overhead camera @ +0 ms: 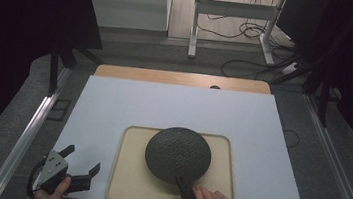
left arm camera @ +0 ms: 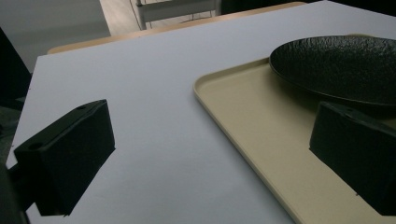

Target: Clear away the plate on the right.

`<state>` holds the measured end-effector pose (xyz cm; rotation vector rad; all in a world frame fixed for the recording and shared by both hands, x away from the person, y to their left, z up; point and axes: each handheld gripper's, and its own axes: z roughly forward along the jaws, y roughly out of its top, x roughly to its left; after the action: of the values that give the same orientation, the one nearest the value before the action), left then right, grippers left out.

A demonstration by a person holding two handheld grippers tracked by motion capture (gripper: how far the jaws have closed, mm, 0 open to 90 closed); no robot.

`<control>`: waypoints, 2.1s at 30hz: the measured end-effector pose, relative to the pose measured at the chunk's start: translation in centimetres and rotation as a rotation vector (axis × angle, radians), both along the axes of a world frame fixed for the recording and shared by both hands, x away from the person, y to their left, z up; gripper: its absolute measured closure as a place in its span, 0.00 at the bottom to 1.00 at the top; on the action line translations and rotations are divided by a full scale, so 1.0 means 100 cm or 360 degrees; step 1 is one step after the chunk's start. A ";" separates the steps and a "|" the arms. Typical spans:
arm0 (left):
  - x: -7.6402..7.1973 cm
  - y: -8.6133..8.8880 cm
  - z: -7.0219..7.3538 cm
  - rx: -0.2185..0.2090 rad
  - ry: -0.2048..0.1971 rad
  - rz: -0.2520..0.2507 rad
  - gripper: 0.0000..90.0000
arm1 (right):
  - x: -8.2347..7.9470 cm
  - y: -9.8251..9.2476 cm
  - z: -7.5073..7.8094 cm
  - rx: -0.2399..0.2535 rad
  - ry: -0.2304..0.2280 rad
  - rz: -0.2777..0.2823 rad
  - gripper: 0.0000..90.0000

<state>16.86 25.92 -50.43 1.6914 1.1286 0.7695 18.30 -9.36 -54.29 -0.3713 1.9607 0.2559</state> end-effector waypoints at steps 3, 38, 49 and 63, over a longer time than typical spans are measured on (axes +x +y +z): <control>0.000 0.000 0.000 0.0000 -0.0001 -0.0002 0.00 | -0.001 0.001 -0.001 -0.0014 0.0002 -0.0004 0.94; 0.000 0.000 0.000 0.0008 0.0005 -0.0004 0.00 | -0.005 0.009 -0.016 -0.0058 0.0126 0.0013 0.91; 0.000 -0.001 -0.001 0.0017 0.0010 -0.0004 0.00 | -0.003 0.008 -0.014 -0.0038 0.0159 -0.0010 0.84; 0.000 -0.001 -0.001 0.0018 0.0011 0.0000 0.00 | -0.011 0.006 -0.001 0.0001 0.0192 0.0004 0.76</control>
<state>16.83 25.85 -50.50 1.7045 1.1310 0.7722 17.24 -8.74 -54.42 -0.3650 2.0788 0.2862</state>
